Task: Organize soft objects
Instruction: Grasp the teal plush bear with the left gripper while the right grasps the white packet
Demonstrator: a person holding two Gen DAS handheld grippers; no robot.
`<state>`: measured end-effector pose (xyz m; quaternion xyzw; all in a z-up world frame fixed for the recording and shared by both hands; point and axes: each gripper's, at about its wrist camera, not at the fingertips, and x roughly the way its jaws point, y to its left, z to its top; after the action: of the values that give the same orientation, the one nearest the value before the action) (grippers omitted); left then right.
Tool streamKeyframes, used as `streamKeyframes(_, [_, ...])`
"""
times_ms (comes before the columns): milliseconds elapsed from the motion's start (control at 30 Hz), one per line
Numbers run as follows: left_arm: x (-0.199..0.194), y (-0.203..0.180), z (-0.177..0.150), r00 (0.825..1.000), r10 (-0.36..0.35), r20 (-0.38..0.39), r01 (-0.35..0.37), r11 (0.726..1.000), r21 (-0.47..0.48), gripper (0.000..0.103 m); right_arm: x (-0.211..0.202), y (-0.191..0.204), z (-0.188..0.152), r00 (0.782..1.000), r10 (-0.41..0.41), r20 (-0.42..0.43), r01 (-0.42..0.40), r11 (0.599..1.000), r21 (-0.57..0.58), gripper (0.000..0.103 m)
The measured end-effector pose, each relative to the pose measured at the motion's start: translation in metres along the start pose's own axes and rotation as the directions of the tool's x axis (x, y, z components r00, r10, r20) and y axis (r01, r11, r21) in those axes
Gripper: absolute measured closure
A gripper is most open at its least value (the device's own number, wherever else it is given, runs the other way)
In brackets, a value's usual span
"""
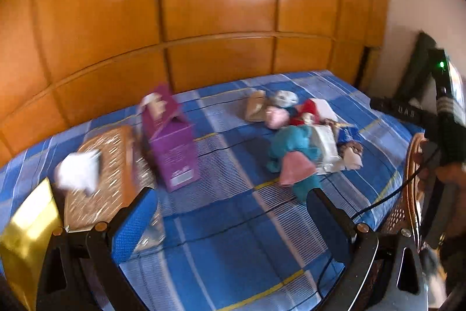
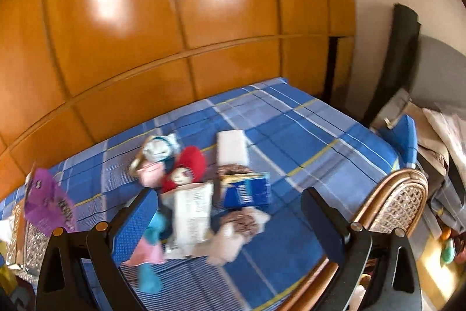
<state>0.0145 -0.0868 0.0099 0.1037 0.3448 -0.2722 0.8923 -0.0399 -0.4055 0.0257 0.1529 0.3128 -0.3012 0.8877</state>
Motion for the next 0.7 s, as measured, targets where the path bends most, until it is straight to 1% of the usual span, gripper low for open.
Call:
streamKeyframes(67, [0.012,-0.011,0.006,0.999,-0.038,-0.015,0.039,0.999,0.032,0.0,0.004,-0.01,0.001,1.0,0.002,-0.013,-0.002,1.0,0.023,0.003])
streamKeyframes(133, [0.033,-0.024,0.011,0.995,-0.07,-0.067,0.074,0.995,0.063,0.0,0.009,-0.016,0.0,0.999,0.007,-0.031,-0.006,0.999,0.035,0.003])
streamKeyframes(167, [0.047,-0.031,0.014,0.989,-0.104,-0.107,0.111,0.992,0.063,0.0,0.012,-0.016,-0.001,0.999,0.013,-0.043,-0.012,0.999,0.035,0.003])
streamKeyframes(233, [0.069,-0.041,0.019,0.98,-0.135,-0.144,0.143,0.989,0.044,0.001,0.017,-0.017,-0.002,0.998,0.023,-0.063,-0.022,0.999,0.023,0.003])
streamKeyframes(333, [0.1,-0.056,0.027,0.966,-0.176,-0.188,0.185,0.982,0.028,0.006,0.021,-0.018,-0.004,0.997,0.033,-0.072,-0.033,0.999,0.011,0.003])
streamKeyframes(433, [0.133,-0.07,0.035,0.955,-0.189,-0.23,0.202,0.979,0.032,0.012,0.025,-0.023,-0.003,0.996,0.04,-0.085,-0.039,0.999,0.016,0.003])
streamKeyframes(567, [0.169,-0.081,0.042,0.937,-0.204,-0.285,0.214,0.977,0.004,0.018,0.036,-0.027,0.003,0.992,0.041,-0.119,-0.04,0.999,0.01,0.004])
streamKeyframes(633, [0.189,-0.083,0.044,0.926,-0.205,-0.316,0.213,0.977,-0.01,0.023,0.042,-0.026,0.006,0.989,0.048,-0.137,-0.047,0.999,0.008,0.005])
streamKeyframes(667, [0.195,-0.083,0.044,0.921,-0.207,-0.329,0.214,0.977,-0.014,0.027,0.046,-0.025,0.007,0.988,0.051,-0.148,-0.051,0.999,0.007,0.007])
streamKeyframes(700, [0.205,-0.082,0.043,0.912,-0.213,-0.351,0.218,0.976,-0.025,0.036,0.051,-0.024,0.009,0.984,0.062,-0.168,-0.061,0.998,0.012,0.009])
